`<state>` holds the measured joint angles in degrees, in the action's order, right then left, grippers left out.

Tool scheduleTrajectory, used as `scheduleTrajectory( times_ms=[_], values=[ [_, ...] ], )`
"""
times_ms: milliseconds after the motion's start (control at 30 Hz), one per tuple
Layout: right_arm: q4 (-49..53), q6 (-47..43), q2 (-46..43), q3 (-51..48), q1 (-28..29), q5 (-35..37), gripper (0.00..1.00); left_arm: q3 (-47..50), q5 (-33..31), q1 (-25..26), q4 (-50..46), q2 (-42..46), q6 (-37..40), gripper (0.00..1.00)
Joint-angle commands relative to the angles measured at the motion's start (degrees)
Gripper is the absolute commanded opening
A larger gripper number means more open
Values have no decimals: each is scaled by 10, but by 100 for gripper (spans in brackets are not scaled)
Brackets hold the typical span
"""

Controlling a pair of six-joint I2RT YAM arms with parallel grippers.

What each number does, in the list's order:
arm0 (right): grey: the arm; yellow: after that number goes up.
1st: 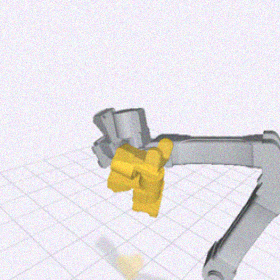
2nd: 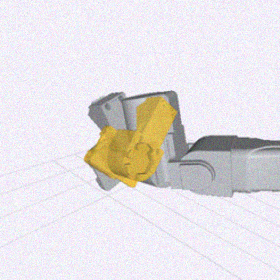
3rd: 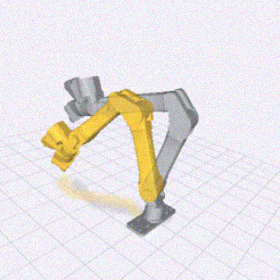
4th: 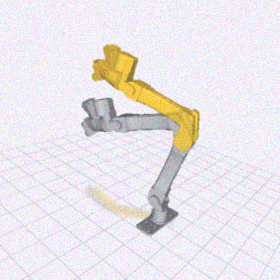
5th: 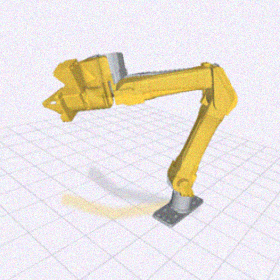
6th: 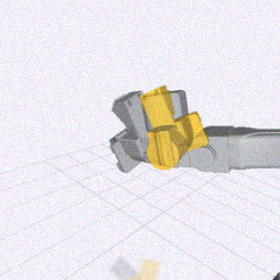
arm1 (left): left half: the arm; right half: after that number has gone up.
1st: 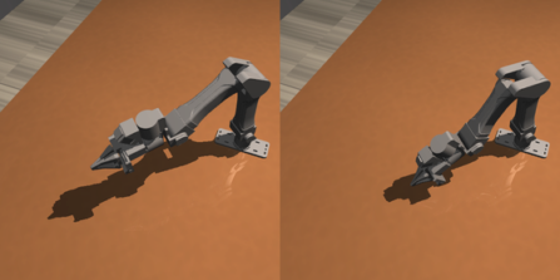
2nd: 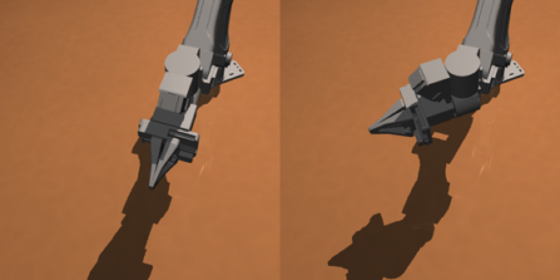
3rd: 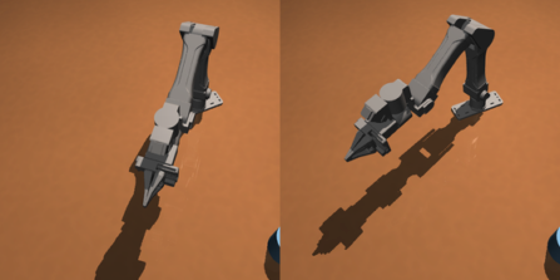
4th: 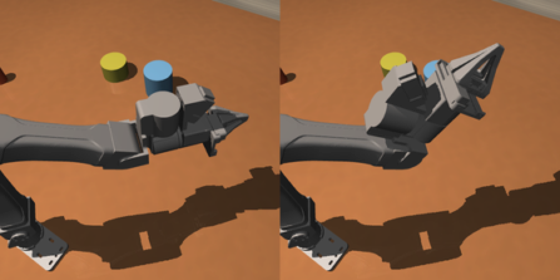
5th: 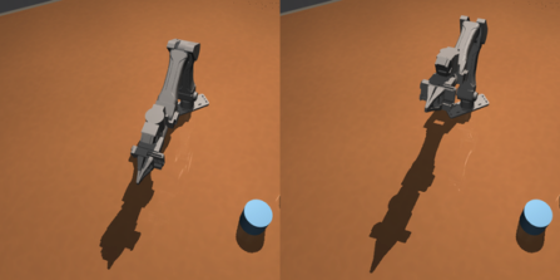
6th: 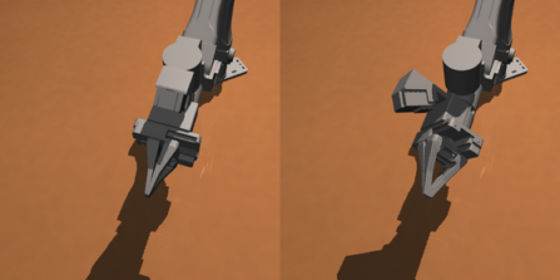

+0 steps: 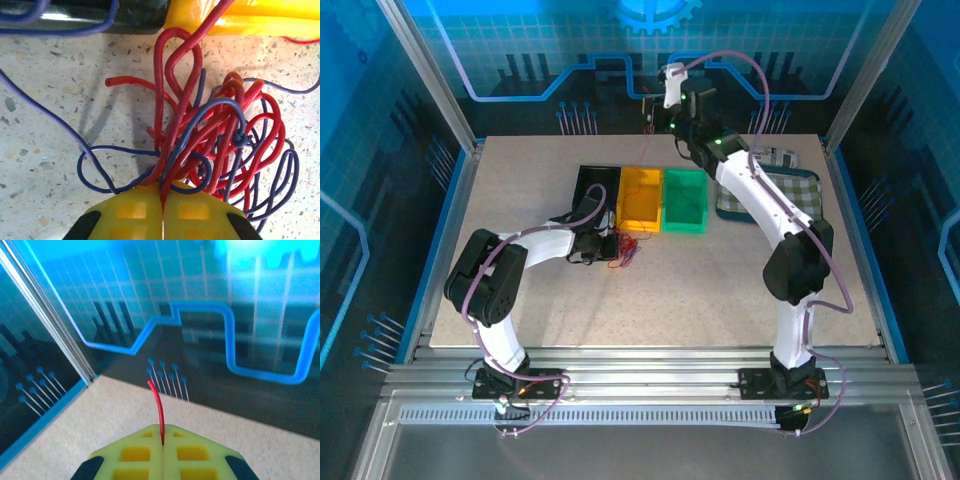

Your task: Untangle the cables

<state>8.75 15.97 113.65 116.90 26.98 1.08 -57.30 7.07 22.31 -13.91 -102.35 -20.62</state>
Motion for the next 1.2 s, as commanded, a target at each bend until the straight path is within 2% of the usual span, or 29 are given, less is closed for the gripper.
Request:
scheduleTrajectory(
  times_ms=[0,700,1000,1167],
  values=[
    [-17,-22,-8,53,-1,14,0,-9,-23,2,-32,-13,0,0],
    [-79,-3,-75,46,-6,11,0,-28,-15,1,-43,-35,3,0],
    [-148,30,-171,-70,14,6,0,-27,-11,-1,-42,-37,4,0],
    [-141,35,-198,-124,25,28,0,-26,-8,-2,-41,-40,5,0]
  ],
)
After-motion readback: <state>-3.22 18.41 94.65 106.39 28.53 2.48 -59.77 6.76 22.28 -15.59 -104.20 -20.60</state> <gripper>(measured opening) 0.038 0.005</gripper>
